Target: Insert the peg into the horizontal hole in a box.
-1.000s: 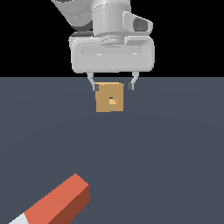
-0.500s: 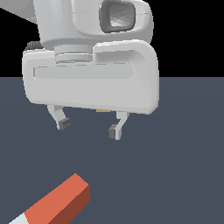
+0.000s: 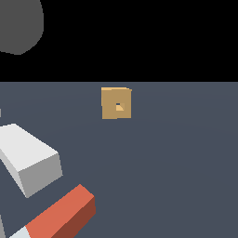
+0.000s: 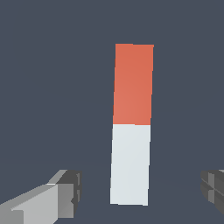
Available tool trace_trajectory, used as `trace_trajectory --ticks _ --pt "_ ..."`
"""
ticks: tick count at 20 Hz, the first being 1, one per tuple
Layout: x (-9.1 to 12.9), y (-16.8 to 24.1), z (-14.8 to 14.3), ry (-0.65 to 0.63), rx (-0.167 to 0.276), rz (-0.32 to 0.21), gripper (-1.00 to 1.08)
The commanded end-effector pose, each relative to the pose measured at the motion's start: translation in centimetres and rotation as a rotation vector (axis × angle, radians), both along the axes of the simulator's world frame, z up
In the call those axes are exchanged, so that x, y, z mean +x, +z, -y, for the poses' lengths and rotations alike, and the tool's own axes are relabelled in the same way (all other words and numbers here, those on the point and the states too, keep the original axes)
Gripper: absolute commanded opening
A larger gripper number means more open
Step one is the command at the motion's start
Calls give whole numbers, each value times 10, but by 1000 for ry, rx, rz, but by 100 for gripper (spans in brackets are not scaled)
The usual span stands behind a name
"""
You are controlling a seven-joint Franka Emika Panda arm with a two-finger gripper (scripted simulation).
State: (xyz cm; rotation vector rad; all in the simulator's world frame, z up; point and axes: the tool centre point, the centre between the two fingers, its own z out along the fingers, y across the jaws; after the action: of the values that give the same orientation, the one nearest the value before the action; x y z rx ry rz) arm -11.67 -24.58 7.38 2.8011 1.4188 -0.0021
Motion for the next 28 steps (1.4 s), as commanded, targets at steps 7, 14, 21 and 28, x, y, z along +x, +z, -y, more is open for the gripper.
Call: trace_trajectory --ticks 7,14,21,28 --pt "-11 -7 10 -33 1 -1 100" --pt "-12 -32 10 -35 2 0 100" --pt "-12 -55 10 -36 2 0 100" --pt "-12 -56 10 -36 2 0 -100"
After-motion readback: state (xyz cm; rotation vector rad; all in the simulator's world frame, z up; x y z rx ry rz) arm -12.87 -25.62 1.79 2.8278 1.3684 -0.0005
